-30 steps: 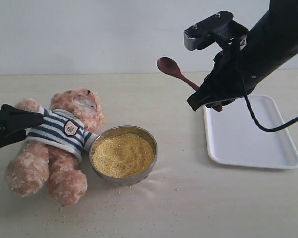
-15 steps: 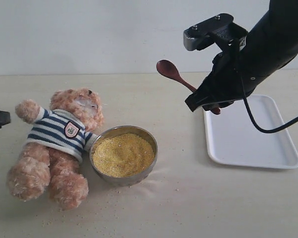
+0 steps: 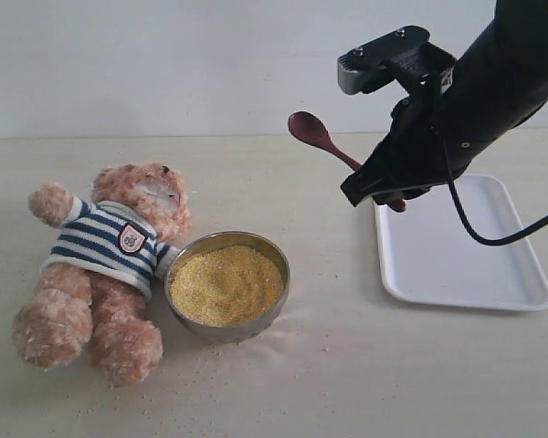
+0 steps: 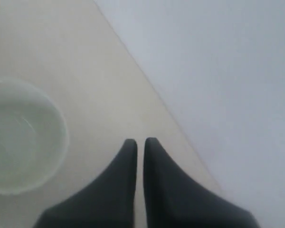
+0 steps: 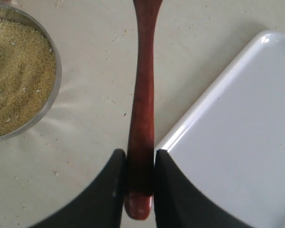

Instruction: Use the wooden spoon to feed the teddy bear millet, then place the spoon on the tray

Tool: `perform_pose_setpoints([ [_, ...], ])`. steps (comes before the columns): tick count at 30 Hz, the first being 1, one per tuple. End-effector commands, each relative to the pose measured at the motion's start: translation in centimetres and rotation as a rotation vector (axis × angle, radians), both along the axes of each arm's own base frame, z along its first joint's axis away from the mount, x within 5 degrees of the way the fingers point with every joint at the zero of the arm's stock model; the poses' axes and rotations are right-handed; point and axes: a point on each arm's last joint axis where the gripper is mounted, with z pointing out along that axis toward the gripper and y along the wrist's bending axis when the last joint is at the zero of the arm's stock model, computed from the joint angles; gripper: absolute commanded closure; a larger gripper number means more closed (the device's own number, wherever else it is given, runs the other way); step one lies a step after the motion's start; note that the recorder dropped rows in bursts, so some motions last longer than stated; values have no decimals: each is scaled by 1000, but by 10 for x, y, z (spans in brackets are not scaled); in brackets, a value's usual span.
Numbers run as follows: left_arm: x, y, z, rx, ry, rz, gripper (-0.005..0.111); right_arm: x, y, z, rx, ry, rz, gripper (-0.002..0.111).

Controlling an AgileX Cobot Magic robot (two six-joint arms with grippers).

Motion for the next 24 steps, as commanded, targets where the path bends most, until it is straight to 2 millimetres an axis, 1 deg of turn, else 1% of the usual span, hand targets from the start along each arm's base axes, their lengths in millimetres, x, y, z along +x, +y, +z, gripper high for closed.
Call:
perform_pose_setpoints([
  [1, -21, 8, 25, 13, -77, 210, 102, 0, -3, 3, 2, -11, -1, 108],
  [3, -25, 5, 42, 14, -146, 222, 102, 0, -3, 3, 2, -8, -1, 108],
  [5, -30, 2, 67, 1, -246, 236, 102, -1, -3, 3, 1, -3, -1, 108],
  [6, -33, 0, 84, 23, -301, 235, 102, -1, -3, 2, -2, 3, -1, 108],
  [8, -40, -4, 122, 121, -391, 213, 102, -1, -3, 2, 2, 8, -2, 108],
  [9, -43, -8, 149, 225, -438, 179, 102, -2, -3, 2, 6, 10, -4, 108],
  [10, -46, -13, 172, 368, -455, 126, 102, -2, -3, 2, 7, 11, -4, 108],
  [11, -46, -21, 189, 480, -471, 65, 102, -2, -2, 2, 9, 12, -5, 108],
  [12, -46, -33, 208, 595, -505, -27, 102, -2, -2, 2, 12, 16, -6, 108],
  [13, -46, -47, 224, 698, -550, -129, 102, -2, -2, 2, 12, 16, -6, 108],
  [15, -49, -76, 246, 822, -668, -315, 102, -2, -2, 2, 13, 14, -7, 108],
  [16, -53, -90, 254, 880, -722, -403, 102, -2, -2, 2, 14, 11, -7, 108],
  [17, -58, -100, 259, 900, -766, -461, 102, -1, -2, 3, 15, 9, -7, 108],
  [18, -66, -109, 265, 909, -810, -502, 102, -1, -2, 3, 15, 9, -7, 108],
  [20, -83, -122, 270, 917, -867, -545, 102, -2, -2, 2, 14, 12, -7, 108],
  [22, -101, -133, 267, 975, -875, -577, 102, -2, -2, 2, 14, 12, -7, 108],
  [24, -114, -139, 259, 1010, -855, -582, 102, -1, -2, 3, 16, 8, -7, 108],
])
